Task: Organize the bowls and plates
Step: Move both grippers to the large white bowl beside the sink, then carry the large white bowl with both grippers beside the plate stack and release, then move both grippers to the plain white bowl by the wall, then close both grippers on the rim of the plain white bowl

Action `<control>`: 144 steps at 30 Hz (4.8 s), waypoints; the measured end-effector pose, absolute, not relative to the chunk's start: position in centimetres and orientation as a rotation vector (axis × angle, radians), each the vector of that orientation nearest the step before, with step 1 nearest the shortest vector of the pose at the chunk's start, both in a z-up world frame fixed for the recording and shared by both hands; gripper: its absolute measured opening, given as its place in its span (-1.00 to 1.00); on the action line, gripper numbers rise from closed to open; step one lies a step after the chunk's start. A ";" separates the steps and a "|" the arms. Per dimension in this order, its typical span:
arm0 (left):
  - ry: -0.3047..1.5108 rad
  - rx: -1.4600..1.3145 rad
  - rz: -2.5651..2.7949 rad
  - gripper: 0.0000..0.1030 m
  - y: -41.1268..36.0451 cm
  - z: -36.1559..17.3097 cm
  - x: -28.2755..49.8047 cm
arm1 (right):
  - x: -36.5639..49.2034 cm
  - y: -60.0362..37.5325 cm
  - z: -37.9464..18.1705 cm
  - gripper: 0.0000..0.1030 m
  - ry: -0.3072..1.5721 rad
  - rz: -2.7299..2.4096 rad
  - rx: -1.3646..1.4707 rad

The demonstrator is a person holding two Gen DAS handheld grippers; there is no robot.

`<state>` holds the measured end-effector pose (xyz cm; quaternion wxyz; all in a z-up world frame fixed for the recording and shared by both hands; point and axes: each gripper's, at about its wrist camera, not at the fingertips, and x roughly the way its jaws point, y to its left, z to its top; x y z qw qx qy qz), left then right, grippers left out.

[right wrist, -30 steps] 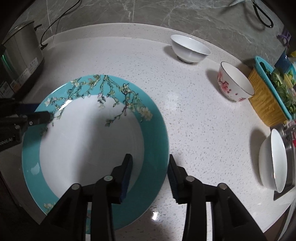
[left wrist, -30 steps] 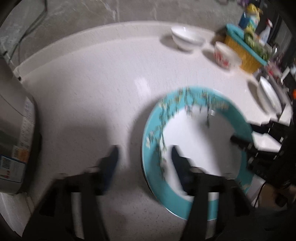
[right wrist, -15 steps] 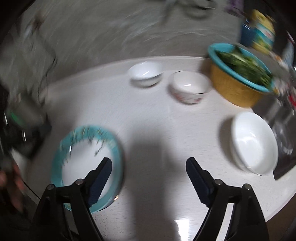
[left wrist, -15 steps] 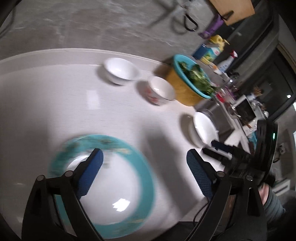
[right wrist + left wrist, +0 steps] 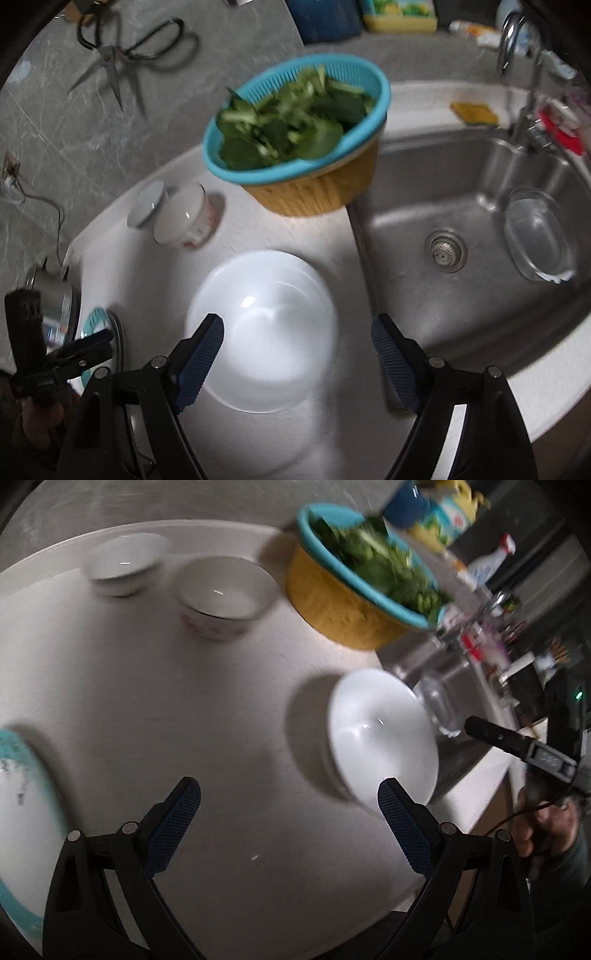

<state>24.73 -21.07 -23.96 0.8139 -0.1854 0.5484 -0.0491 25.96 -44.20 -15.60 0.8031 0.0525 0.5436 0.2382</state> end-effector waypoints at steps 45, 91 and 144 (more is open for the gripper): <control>1.283 -0.388 0.044 -0.85 -25.8 -30.5 29.0 | 28.9 -39.2 -22.9 -0.82 1.332 0.755 -0.121; 1.224 -0.430 0.119 0.79 -13.9 -27.3 18.2 | 21.2 -29.5 -21.7 0.30 1.279 0.831 -0.125; 1.320 -0.173 -0.062 -0.81 8.2 -28.9 46.1 | 42.7 -1.4 -23.3 -0.78 1.447 0.657 -0.216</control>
